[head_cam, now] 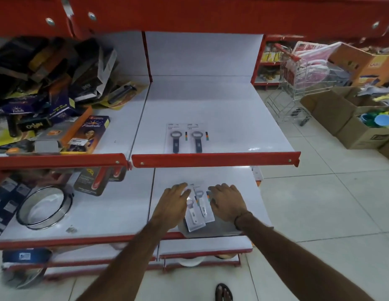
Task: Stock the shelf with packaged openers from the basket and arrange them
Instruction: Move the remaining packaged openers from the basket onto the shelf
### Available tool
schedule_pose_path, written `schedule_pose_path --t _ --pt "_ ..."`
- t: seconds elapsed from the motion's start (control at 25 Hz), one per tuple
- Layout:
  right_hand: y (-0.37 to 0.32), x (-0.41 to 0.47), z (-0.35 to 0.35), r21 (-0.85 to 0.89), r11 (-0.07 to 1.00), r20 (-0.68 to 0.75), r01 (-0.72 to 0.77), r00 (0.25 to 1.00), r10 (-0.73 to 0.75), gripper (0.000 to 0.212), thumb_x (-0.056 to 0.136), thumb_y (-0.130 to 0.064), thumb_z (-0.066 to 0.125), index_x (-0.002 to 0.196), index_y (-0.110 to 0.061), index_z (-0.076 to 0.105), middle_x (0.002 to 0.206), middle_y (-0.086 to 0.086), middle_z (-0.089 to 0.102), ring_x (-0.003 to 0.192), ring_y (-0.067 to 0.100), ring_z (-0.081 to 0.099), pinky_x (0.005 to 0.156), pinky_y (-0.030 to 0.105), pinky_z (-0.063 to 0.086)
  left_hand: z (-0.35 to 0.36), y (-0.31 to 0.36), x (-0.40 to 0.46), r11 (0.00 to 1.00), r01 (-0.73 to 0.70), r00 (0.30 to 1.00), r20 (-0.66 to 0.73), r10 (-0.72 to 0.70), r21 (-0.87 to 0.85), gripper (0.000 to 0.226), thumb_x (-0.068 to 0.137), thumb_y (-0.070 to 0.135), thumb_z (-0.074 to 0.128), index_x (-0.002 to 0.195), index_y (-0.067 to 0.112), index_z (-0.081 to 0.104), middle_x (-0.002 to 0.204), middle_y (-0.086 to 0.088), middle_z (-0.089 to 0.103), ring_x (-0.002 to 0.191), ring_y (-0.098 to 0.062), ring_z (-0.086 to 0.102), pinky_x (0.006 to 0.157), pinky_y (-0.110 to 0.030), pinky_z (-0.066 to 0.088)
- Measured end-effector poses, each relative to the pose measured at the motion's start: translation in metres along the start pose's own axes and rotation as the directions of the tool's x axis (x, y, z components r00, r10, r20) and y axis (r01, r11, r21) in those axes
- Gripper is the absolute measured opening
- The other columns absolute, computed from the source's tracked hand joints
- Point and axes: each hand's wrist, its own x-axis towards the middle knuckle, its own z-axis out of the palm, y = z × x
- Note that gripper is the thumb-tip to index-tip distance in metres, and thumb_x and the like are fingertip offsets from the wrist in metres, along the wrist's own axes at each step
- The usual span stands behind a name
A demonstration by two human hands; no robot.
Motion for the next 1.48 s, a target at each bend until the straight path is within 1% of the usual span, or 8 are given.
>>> schedule_pose_path --t 0.12,0.32,0.48,0.68,0.92,1.12,1.28,1.48 --pt "0.004 0.027 0.025 0.015 1.000 0.187 -0.020 0.982 0.017 0.063 0.094 -0.034 0.044 0.152 -0.014 0.028 0.155 0.009 0.042 0.144 0.029 0.037 0.117 0.050 0.029 0.033 -0.010 0.017 0.988 0.151 0.977 0.146 -0.153 0.025 0.072 0.102 0.048 0.036 0.160 0.022 0.002 0.168 -0.007 -0.014 0.156 -0.034 -0.008 0.124 -0.058 -0.001" --pt "0.005 0.084 0.051 -0.039 0.998 0.287 0.055 0.957 -0.042 0.073 0.100 -0.041 0.040 0.157 -0.013 0.005 0.167 0.005 0.007 0.155 0.026 0.006 0.123 0.058 0.004 0.062 -0.016 0.051 0.974 0.223 0.964 0.161 -0.213 -0.046 0.070 0.102 0.048 0.038 0.159 0.017 0.013 0.169 -0.008 0.012 0.156 -0.035 0.008 0.123 -0.062 0.005" --pt "0.003 0.105 0.061 -0.008 0.997 0.267 0.074 0.961 -0.070 0.071 0.097 -0.037 0.051 0.155 -0.012 0.018 0.163 0.005 0.027 0.152 0.027 0.019 0.123 0.059 0.009 0.068 -0.015 0.066 0.952 0.293 0.954 0.095 -0.285 -0.091 0.062 0.095 0.032 0.058 0.150 0.012 0.038 0.151 -0.012 0.052 0.143 -0.034 0.040 0.120 -0.058 0.027" --pt "0.010 0.103 0.044 0.040 0.998 0.145 0.051 0.988 -0.057 0.042 0.088 -0.028 0.064 0.128 -0.016 0.057 0.139 0.005 0.057 0.133 0.029 0.048 0.115 0.048 0.030 0.050 -0.016 0.069 0.913 0.313 0.948 0.024 -0.318 -0.261 0.034 0.092 0.016 0.064 0.125 0.012 0.065 0.125 -0.012 0.068 0.113 -0.032 0.062 0.104 -0.046 0.052" --pt "0.009 0.067 0.011 0.218 0.975 0.095 -0.054 0.995 0.033 0.028 0.090 -0.017 0.052 0.117 -0.018 0.061 0.119 0.007 0.066 0.111 0.030 0.060 0.093 0.040 0.047 0.012 0.006 0.047 0.831 0.254 0.961 0.034 -0.274 -0.494 0.019 0.096 0.010 0.055 0.113 0.011 0.063 0.116 -0.013 0.072 0.098 -0.031 0.069 0.087 -0.038 0.062" --pt "-0.002 0.020 -0.024 0.194 0.980 -0.007 -0.050 0.999 0.052 0.032 0.090 -0.014 0.057 0.122 -0.020 0.058 0.119 0.007 0.068 0.106 0.029 0.063 0.094 0.041 0.050 -0.016 0.030 0.014 0.858 0.163 0.982 -0.007 -0.190 -0.488 0.019 0.096 0.012 0.059 0.115 0.013 0.057 0.118 -0.013 0.068 0.095 -0.025 0.066 0.084 -0.032 0.057" --pt "0.000 -0.015 -0.070 0.129 0.991 -0.195 -0.017 0.980 0.042 0.041 0.087 -0.012 0.059 0.128 -0.019 0.055 0.122 0.007 0.065 0.111 0.030 0.058 0.093 0.044 0.047 -0.060 0.047 -0.008 0.931 0.005 0.968 -0.232 -0.096 -0.366 0.033 0.093 0.017 0.065 0.125 0.012 0.059 0.123 -0.011 0.067 0.108 -0.028 0.063 0.097 -0.037 0.053" --pt "0.004 -0.032 -0.147 0.086 0.996 -0.421 0.027 0.907 0.011 0.032 0.089 -0.011 0.050 0.119 -0.018 0.057 0.108 0.006 0.066 0.098 0.028 0.058 0.080 0.039 0.044 -0.144 0.060 -0.003 0.951 -0.198 0.805 -0.593 0.019 -0.238 0.027 0.090 -0.001 0.059 0.116 0.005 0.064 0.112 -0.015 0.071 0.102 -0.033 0.066 0.090 -0.045 0.055"
